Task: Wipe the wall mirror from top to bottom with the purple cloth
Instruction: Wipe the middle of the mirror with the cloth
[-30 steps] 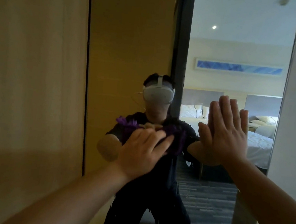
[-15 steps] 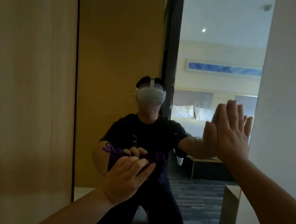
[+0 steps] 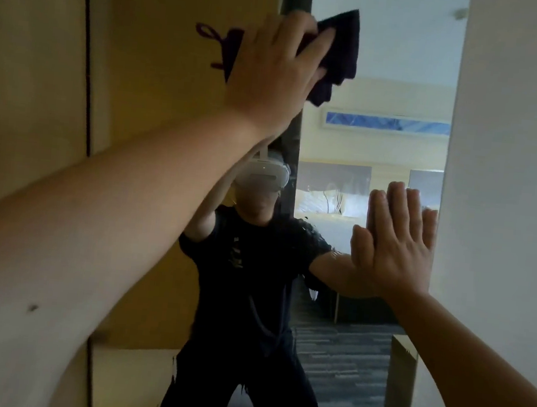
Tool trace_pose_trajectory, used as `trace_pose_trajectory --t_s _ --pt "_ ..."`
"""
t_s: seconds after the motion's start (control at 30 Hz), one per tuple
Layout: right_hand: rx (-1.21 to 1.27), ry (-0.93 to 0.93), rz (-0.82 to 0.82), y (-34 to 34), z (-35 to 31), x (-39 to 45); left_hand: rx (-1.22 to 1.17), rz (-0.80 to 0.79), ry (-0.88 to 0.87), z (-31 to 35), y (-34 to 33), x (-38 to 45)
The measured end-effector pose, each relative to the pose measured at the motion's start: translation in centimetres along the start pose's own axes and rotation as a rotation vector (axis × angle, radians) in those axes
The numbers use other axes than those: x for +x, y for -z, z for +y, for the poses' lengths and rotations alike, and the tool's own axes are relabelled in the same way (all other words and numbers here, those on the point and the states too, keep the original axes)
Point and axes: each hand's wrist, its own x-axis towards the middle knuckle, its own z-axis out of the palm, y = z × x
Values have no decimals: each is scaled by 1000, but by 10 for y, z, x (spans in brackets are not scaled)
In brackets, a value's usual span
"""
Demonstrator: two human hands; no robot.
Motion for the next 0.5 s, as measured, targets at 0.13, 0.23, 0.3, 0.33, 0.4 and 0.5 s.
trace_pose_trajectory --t_s 0.13,0.23,0.3,0.33,0.4,0.5 --pt "26 2 29 -2 0 0 -17 -126 16 8 -11 -6" --pt "13 4 24 -2 1 1 -49 -157 -52 25 1 -41" --pt "12 9 18 -2 0 0 -55 -192 -65 45 13 -69" --pt "17 3 14 -2 0 0 -72 -205 -66 58 19 -87" --pt "24 -9 7 -1 0 1 -128 -225 -81 85 33 -127" --pt "31 -4 -5 -2 2 2 -171 -275 -117 127 58 -196"
